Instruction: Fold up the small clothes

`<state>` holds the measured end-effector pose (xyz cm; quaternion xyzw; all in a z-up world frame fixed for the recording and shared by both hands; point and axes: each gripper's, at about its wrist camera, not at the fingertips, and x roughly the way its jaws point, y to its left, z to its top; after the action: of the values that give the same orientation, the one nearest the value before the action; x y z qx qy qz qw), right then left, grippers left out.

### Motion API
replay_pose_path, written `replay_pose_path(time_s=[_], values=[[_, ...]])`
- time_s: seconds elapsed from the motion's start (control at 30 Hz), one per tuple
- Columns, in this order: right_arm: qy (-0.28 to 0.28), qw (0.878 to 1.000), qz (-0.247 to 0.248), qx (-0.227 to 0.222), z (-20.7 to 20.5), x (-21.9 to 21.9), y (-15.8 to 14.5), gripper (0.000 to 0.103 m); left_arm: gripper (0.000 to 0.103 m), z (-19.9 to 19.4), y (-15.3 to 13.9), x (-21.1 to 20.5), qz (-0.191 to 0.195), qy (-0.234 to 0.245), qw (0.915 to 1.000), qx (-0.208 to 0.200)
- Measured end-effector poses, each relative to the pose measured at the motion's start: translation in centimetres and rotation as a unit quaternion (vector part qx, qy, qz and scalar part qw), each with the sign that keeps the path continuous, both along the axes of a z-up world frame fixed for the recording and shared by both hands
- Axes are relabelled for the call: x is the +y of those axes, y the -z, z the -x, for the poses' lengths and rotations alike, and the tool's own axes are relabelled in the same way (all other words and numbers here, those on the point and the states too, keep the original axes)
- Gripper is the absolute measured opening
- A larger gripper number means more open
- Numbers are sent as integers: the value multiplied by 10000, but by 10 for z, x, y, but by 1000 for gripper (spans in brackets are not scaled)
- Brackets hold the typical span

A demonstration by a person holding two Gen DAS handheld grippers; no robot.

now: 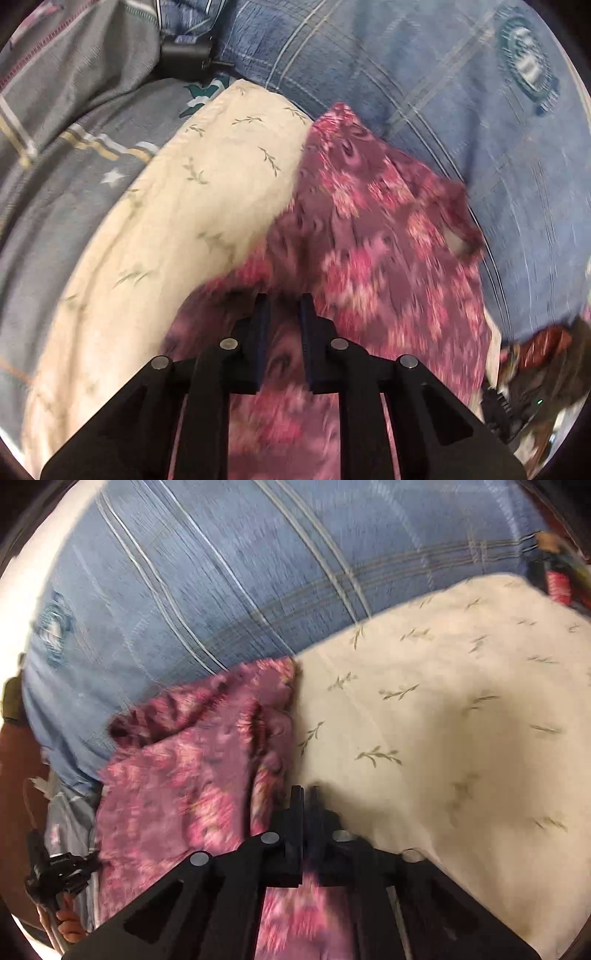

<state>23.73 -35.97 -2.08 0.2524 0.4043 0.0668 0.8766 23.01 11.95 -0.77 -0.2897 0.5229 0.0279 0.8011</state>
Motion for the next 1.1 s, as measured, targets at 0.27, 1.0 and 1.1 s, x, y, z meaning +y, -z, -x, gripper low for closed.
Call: replay_pose_path(time_s=[0.27,1.0,1.1], values=[[-529,9986,69,30,116,-21,-24,38,57,105,-23,28,-338,529,9978,232],[-2158,9717,650,706,283,4,46,37,72,251,46,13,135,1133,9888,958],[-2260,9698,668,627,284,7,42,5,29,254,45,4,-66,1234,9882,902]])
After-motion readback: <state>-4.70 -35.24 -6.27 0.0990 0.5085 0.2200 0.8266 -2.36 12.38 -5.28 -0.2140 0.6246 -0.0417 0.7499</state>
